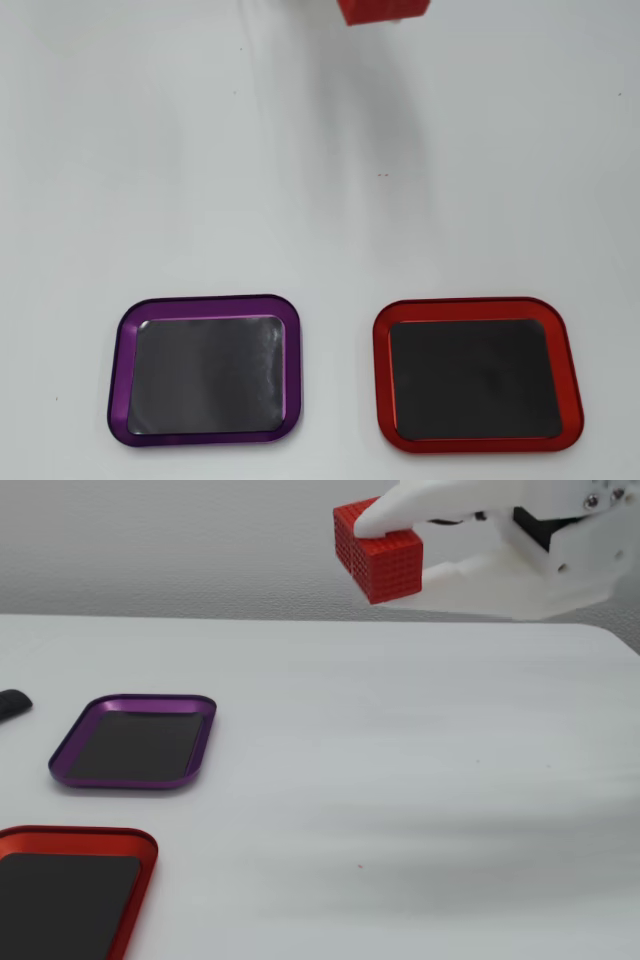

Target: Grasp a red block and put it in the left red dish.

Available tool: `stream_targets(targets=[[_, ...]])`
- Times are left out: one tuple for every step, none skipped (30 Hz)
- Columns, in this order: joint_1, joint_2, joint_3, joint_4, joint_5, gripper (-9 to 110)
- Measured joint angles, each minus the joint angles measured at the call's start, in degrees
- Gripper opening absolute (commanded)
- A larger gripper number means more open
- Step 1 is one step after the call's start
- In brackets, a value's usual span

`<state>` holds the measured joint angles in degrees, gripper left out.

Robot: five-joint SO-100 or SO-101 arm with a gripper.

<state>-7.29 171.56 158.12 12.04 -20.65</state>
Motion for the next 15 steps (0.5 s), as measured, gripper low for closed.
stream_targets(targets=[[-0.4,-0.6,1.3,-3.3,0.0,0],[-0.9,-1.5,2.0,-6.2,0.0,0],[-1.5,-2.9,2.2,-8.5,0.0,0],[-2.0,-4.9,2.3,-10.7,0.1,0],[-2.7,-7.4,2.4,-12.5,0.4,0],[-2.8,-10.1,2.4,-14.2,0.4,0],[-2.8,-13.5,2.1,-15.8,0.6,0],[-2.8,-17.3,1.2,-17.4,0.7,0],[-2.5,-21.2,-0.3,-18.6,0.7,0],[-2.5,-25.0,-1.9,-19.8,0.7,0],[-2.7,-29.1,-4.1,-20.5,0.7,0],[-3.1,-33.1,-6.5,-20.8,0.7,0],[-3.6,-37.1,-9.0,-21.2,1.2,0],[-4.4,-41.0,-11.6,-21.3,2.5,0],[-5.1,-45.0,-14.4,-21.3,4.0,0]])
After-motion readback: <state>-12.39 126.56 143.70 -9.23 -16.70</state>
